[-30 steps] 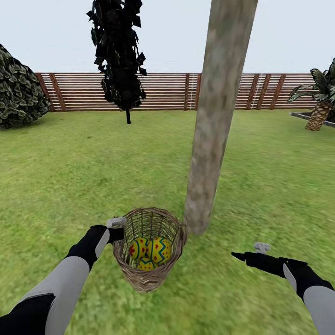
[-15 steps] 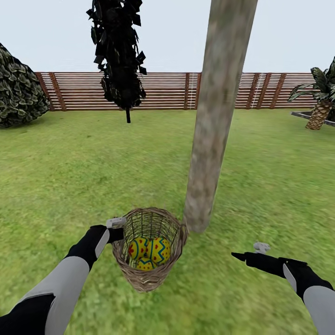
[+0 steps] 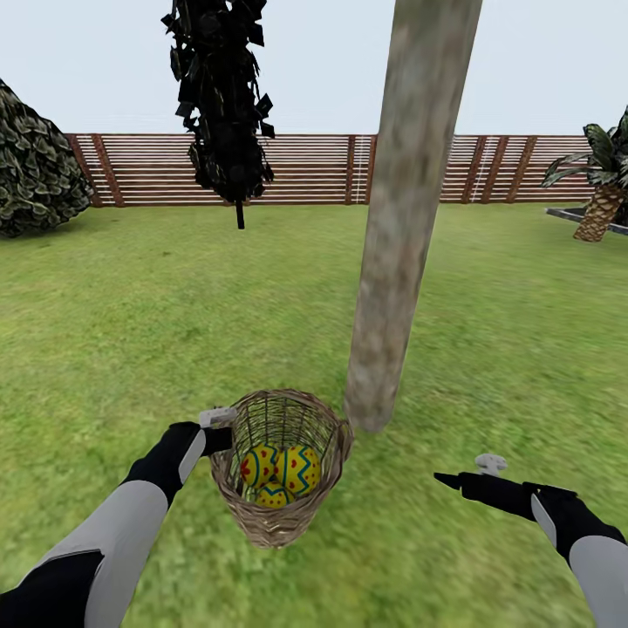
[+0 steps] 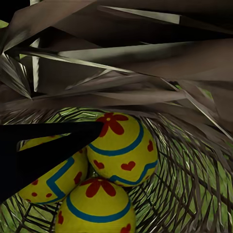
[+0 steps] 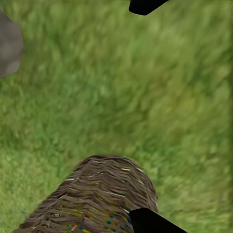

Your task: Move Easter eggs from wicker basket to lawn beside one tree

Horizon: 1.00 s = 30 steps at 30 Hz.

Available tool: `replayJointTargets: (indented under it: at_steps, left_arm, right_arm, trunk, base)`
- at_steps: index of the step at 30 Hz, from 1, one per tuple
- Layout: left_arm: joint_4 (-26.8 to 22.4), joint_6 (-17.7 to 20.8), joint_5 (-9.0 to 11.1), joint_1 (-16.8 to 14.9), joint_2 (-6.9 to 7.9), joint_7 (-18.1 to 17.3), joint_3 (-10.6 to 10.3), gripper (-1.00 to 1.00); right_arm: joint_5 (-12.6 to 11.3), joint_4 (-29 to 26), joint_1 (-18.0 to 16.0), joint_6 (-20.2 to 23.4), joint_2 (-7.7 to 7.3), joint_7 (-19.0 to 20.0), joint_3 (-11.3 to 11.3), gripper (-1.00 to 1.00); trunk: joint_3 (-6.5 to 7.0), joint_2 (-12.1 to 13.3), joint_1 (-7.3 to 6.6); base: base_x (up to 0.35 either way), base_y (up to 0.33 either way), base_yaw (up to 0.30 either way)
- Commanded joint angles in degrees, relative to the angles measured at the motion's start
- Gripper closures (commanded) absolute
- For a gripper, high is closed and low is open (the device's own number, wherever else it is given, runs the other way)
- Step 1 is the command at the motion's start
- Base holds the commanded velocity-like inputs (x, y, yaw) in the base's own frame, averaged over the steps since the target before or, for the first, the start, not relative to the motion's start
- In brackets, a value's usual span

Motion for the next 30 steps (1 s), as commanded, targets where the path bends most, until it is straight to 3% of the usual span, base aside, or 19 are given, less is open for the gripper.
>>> replayJointTargets:
  at_steps: [1,30]
  left_arm:
    - [-0.12,0.3,0.42,-0.04,-0.07,0.12,0.34,1.0]
    - [0.06,0.3,0.42,-0.04,-0.03,0.12,0.34,1.0]
  right_arm:
    - [0.39,-0.1,-0.04,0.49,0.04,0.34,-0.49,-1.0]
    - [-0.25,-0.5,-0.2,0.21,0.15,0.63,-0.54,-1.0]
  trunk:
    - [-0.23,-0.44,0.22]
    - [-5.44,-12.07,6.59]
  base:
    - [0.0,0.0,0.0]
    - [0.0,0.0,0.0]
